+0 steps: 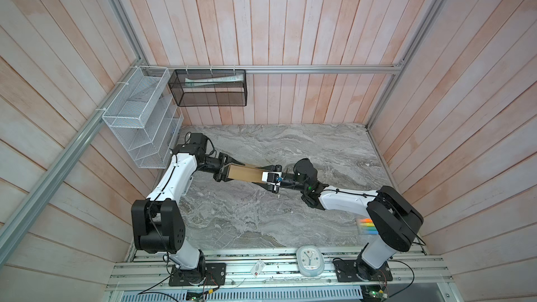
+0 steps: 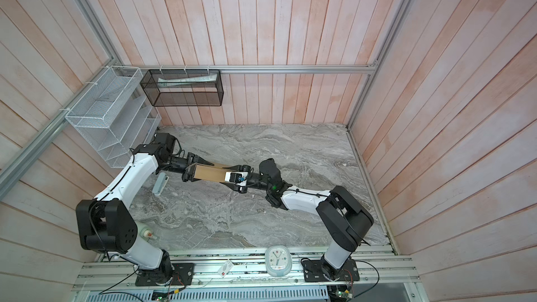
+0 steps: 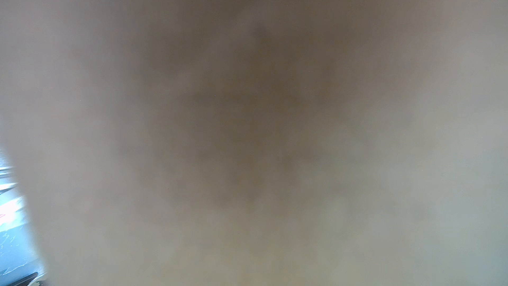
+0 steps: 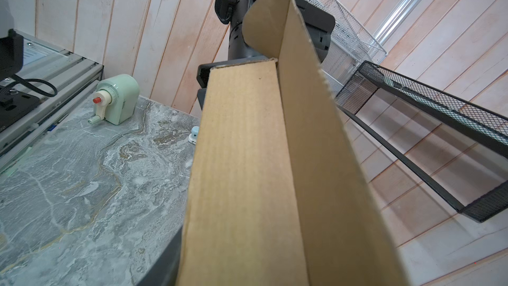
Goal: Assemble paper box
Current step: Turn over the paper box.
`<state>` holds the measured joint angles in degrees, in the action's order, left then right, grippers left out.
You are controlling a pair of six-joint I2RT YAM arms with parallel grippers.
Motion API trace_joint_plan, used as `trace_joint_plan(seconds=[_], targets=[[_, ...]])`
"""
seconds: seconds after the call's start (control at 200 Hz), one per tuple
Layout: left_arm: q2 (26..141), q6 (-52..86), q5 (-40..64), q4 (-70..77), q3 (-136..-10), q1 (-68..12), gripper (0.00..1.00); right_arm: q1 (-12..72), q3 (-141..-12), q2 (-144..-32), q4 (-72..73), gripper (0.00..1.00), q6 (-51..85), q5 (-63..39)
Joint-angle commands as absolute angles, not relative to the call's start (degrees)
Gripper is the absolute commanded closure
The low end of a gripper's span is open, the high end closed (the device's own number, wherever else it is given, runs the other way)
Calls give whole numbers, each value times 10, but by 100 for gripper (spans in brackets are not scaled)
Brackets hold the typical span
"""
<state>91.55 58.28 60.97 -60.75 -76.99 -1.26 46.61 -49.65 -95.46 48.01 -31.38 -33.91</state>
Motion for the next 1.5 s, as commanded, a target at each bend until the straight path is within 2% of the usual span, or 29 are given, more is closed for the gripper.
trace_joint_plan(seconds=[0.0, 0.285, 0.71, 1.12, 1.35, 1.495], targets=[[923, 552, 621, -592, -774, 0, 48, 473, -487, -943, 470, 60, -306, -329], [924, 537, 616, -595, -776, 10, 40, 473, -479, -938, 476, 63, -307, -316], [947, 474, 602, -611, -793, 54, 39, 471, -452, -916, 471, 64, -311, -285], [1056, 419, 554, -632, -949, 123, 40, 448, -398, -877, 455, 65, -269, -261], [1150, 369, 495, -691, -1082, 138, 40, 438, -374, -843, 427, 65, -256, -252], [1159, 409, 469, -618, -1087, 127, 40, 428, -370, -828, 401, 65, -247, -254]])
